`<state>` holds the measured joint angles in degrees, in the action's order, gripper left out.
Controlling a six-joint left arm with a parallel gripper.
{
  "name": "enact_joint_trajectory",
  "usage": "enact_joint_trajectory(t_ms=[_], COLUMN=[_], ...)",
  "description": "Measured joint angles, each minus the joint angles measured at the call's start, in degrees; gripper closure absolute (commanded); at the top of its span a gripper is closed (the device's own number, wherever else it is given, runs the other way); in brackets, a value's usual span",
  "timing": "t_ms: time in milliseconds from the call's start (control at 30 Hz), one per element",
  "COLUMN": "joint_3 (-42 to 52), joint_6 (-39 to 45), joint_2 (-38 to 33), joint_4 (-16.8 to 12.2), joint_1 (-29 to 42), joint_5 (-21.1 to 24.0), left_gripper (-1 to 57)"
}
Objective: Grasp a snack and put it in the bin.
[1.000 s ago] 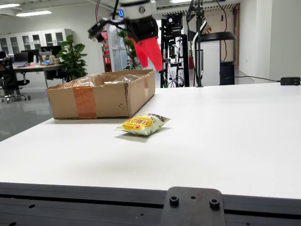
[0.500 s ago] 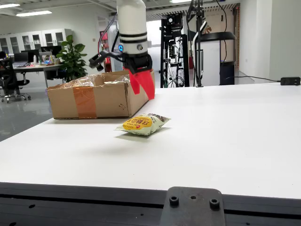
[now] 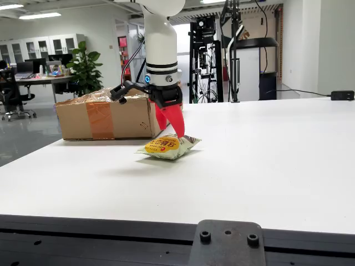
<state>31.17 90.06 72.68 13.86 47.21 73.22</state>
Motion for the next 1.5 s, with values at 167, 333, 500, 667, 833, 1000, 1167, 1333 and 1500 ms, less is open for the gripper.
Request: enact_joint_trajectory(t_ms=[167, 333, 500, 667, 833, 1000, 1167, 1333, 1500], joint_3=[0.11, -0.21, -0.86, -1.21, -2.41, -4.46, -6.88, -10.29, -14.39], joint_6=[-0.02, -0.03, -0.05, -0.06, -0.06, -0.06, -0.06, -0.06, -0.06], joint_2=[0.65, 1.76, 2.97, 3.62, 4.39, 5.48, 6.76, 8.06, 8.5], joint_4=[-0.08, -0.21, -0.3, -0.3, -0.01, 0.23, 0.27, 0.12, 1.2], joint_1=[-0.18, -0.07, 0.26, 0.67, 0.97, 1.16, 1.46, 1.98, 2.42], joint_5=[0.03, 0.03, 0.03, 0.03, 0.02, 0.0, 0.0, -0.03, 0.03], left_gripper=[7.4, 7.4, 7.4, 11.2, 20.2, 29.0, 34.5, 38.5, 41.2])
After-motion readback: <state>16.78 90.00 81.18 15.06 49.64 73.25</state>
